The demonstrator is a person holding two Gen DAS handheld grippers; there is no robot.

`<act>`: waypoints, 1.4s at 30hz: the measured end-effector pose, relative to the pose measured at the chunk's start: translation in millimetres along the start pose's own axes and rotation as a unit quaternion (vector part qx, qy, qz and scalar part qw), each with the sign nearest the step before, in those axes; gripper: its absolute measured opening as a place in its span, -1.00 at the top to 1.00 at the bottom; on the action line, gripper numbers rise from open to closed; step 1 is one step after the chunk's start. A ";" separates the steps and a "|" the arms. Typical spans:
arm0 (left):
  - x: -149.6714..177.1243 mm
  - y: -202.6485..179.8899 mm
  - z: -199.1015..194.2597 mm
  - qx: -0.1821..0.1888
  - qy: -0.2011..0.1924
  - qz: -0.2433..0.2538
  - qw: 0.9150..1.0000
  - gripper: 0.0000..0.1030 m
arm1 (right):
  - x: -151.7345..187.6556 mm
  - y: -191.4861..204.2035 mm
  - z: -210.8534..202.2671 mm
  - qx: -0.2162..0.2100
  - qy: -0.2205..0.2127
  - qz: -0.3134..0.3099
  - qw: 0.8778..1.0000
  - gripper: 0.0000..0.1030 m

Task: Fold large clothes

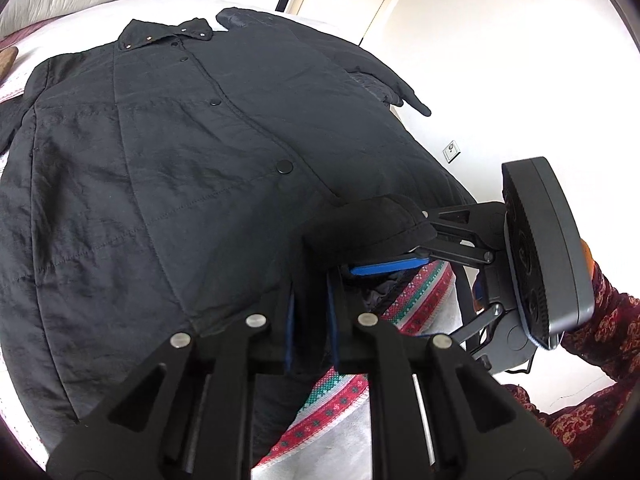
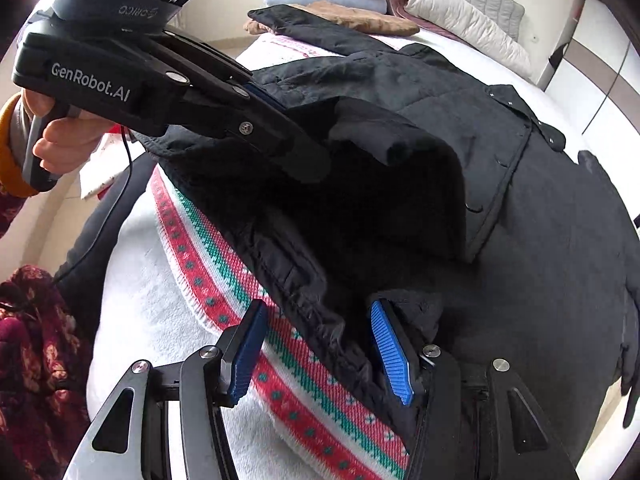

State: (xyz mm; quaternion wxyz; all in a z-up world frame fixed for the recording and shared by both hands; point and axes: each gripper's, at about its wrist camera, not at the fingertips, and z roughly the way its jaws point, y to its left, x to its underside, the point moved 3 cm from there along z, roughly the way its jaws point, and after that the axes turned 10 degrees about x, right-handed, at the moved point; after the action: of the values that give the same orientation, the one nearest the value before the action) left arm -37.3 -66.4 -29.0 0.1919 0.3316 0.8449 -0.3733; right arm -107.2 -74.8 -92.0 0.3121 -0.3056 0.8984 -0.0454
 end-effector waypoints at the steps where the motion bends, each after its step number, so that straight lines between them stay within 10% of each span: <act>1: -0.9 1.1 -0.5 -0.001 0.000 -0.001 1.000 0.72 | -3.0 2.9 0.9 0.005 -0.007 -0.011 1.000 0.20; 3: -2.4 1.5 -2.6 -0.001 0.001 -0.002 1.000 0.73 | -9.2 11.0 4.7 0.037 -0.008 -0.028 0.999 0.87; 7: -1.6 -6.9 -16.2 0.013 -0.006 0.015 1.000 0.73 | -14.9 19.5 -8.4 0.009 -0.021 -0.023 0.999 0.94; 14: 37.0 -19.4 20.0 0.021 0.091 0.076 0.993 0.62 | 0.4 15.9 -15.1 -0.048 -0.004 0.014 0.999 0.90; 18: 47.5 -29.8 -1.7 0.077 0.089 0.090 0.989 0.31 | 10.3 1.9 -42.0 -0.155 0.000 0.059 0.986 0.77; 25: 9.8 -21.6 -24.9 0.107 0.009 0.084 0.991 0.03 | 9.3 -83.4 -65.7 -0.136 -0.059 0.191 0.970 0.61; 32: 26.9 -6.9 48.5 0.093 0.079 0.059 0.991 0.03 | 9.2 -99.6 14.7 -0.128 0.004 0.235 0.964 0.61; 38: 47.4 6.6 -0.5 0.141 0.050 0.019 0.989 -0.20 | 58.3 -92.3 2.9 -0.130 0.021 0.215 0.968 0.58; 42: 29.0 33.7 -37.2 0.088 0.009 -0.044 0.995 -0.48 | 54.1 -123.1 -12.4 -0.119 0.025 0.257 0.959 0.35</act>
State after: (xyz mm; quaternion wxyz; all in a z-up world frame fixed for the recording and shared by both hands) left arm -36.9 -9.2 -38.5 0.1375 0.3126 0.8244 -0.4514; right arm -83.8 -207.0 -77.4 0.2523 -0.0984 0.9530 0.1355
